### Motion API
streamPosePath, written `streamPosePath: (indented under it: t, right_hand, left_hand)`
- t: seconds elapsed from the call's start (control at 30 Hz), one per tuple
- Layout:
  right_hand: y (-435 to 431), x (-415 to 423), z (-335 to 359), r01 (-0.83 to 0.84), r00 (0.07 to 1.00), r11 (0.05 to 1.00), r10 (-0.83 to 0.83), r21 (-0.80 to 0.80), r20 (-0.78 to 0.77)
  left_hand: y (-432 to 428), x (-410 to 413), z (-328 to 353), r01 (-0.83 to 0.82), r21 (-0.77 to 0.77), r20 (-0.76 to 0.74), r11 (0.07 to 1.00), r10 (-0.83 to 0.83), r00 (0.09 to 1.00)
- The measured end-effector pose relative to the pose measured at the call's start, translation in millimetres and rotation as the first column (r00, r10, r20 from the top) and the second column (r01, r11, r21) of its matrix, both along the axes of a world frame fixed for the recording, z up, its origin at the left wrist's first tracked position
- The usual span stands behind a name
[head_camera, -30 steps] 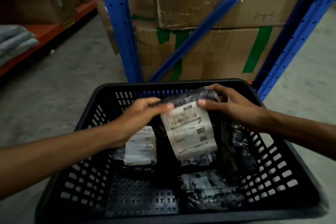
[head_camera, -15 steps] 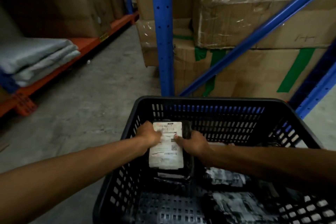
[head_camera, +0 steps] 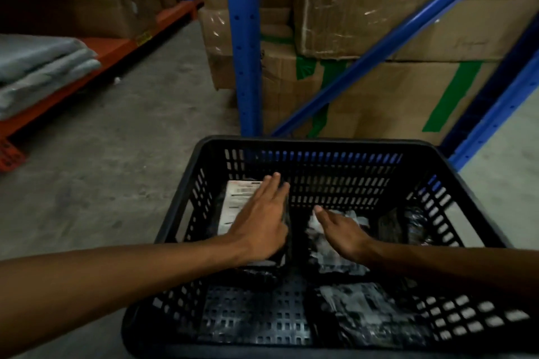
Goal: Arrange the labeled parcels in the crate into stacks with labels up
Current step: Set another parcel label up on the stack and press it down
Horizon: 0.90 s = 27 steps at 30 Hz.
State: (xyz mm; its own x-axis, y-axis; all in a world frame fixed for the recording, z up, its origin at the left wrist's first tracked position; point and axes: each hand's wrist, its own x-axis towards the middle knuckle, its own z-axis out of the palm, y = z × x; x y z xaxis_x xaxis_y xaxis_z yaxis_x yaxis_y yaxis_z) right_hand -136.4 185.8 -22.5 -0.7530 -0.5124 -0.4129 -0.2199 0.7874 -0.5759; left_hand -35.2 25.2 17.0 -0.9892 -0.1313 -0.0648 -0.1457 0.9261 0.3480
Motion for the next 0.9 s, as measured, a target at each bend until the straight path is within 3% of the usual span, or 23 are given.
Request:
streamPosePath:
  t: [0.07,0.17,0.23,0.3,0.47,0.63,0.73,0.8,0.9]
  right_hand:
    - [34.9,-9.0,-3.5,-0.094,0.988,0.989,0.107,0.114,-0.113]
    - [77.9,-18.9,-13.9,-0.355,0.898,0.861,0.422,0.366,-0.122]
    - [93.6,-19.2,-27.1,-0.437,0.808,0.74,0.572,0.512,-0.138]
    - [96.3,-17.0,-39.6,-0.45,0.758,0.694,0.629,0.562,-0.169]
    - [69.0,-27.5,-58.2,-0.45,0.679,0.555,0.722,0.7,-0.136]
    - [60.2,-31.0,-73.4,-0.385,0.68,0.574,0.706,0.722,-0.198]
    - [70.8,-32.7,-79.3,-0.392,0.613,0.63,0.722,0.671,-0.32]
    - [72.4,-31.0,-78.4,-0.398,0.588,0.606,0.745,0.688,-0.316]
    - [73.4,-29.5,-62.0,-0.424,0.668,0.659,0.691,0.621,-0.276]
  left_hand:
    - [31.6,-4.7,-9.9,0.158,0.039,0.025,0.987,-0.159,0.987]
    - [75.0,-15.7,-35.1,0.252,0.029,0.285,0.967,-0.25,0.925]
    - [90.1,-27.1,-54.3,0.307,-0.111,0.456,0.945,-0.226,0.861]
    - [94.0,-39.6,-71.2,0.339,-0.253,0.524,0.906,-0.167,0.835]
    - [95.4,-55.7,-111.0,0.203,-0.362,0.498,0.91,0.004,0.867]
    - [101.3,-56.0,-132.6,0.112,-0.391,0.367,0.914,0.043,0.929]
    - [90.6,-53.0,-128.7,0.163,-0.349,0.341,0.923,-0.037,0.939]
    - [84.8,-44.6,-124.1,0.222,-0.331,0.338,0.917,-0.105,0.935]
    - [82.8,-42.0,-95.5,0.193,-0.114,0.395,0.975,-0.134,0.909]
